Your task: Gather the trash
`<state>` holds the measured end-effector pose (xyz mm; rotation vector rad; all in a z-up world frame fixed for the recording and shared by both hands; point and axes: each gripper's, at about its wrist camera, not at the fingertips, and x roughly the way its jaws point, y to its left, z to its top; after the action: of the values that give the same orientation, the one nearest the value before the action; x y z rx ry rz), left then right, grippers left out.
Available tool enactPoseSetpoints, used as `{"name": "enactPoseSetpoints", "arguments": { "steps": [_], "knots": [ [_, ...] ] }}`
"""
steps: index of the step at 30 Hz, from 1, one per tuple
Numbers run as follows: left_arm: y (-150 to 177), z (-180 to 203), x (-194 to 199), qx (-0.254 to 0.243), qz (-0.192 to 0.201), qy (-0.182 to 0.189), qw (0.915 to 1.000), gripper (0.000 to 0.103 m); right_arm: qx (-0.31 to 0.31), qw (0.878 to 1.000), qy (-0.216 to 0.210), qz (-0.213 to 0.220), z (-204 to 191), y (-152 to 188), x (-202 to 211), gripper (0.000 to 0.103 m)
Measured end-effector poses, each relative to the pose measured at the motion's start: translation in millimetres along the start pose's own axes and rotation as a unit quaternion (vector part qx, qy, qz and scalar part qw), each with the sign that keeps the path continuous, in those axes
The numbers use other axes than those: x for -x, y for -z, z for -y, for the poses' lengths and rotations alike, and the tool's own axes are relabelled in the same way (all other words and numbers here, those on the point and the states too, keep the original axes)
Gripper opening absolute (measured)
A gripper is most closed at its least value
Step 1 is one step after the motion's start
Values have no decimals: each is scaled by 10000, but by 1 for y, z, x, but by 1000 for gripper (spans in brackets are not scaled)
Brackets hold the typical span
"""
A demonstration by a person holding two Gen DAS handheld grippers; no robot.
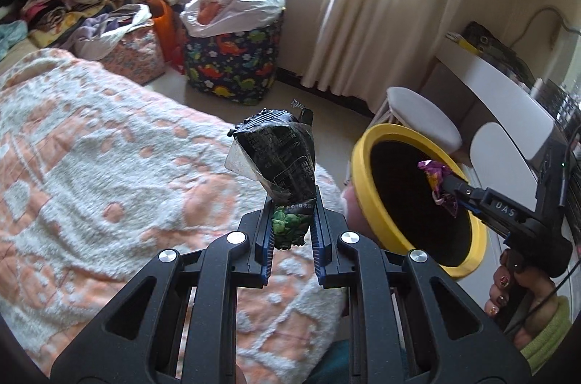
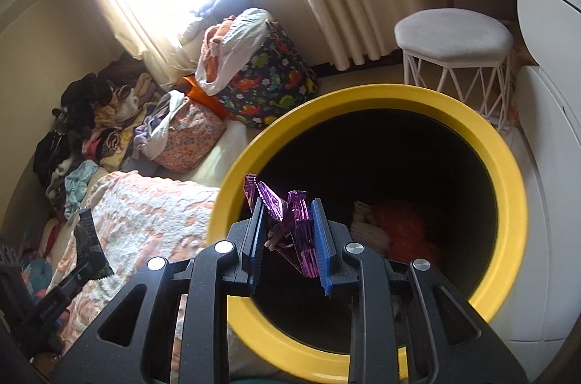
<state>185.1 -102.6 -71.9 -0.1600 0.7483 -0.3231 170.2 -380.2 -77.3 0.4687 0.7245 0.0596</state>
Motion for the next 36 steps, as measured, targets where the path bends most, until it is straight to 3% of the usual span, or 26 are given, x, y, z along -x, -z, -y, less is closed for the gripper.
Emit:
{"name": "enactPoseSetpoints", "arguments": {
  "steps": [9, 14, 16, 20, 25, 33, 36],
  "knots": [
    [-10, 58, -42, -541, -404, 568, 9961, 12, -283, 9995, 142, -94, 32, -3, 8, 30],
    [-6, 83, -75, -769, -764, 761, 9912, 16, -445, 9989, 153, 5, 45, -5, 18, 45],
    [-6, 89, -83, -799, -852, 842, 9896, 21, -517, 9985, 148, 39, 48, -4, 23, 55],
    [-3, 95, -88, -937, -917, 880, 9875, 33, -477, 9986, 207, 130, 49, -6, 33, 63],
    [2, 90, -78, -894, -849, 864, 9886, 58, -326, 9988, 268, 248, 41, -1, 48, 75],
    [11, 66, -32, -712, -298, 505, 9957, 90, 339, 9963, 408, 674, 7, 18, 71, 92],
    [16, 50, -10, -642, -20, 286, 9975, 92, 449, 9942, 386, 896, -5, 25, 79, 96]
  ]
}}
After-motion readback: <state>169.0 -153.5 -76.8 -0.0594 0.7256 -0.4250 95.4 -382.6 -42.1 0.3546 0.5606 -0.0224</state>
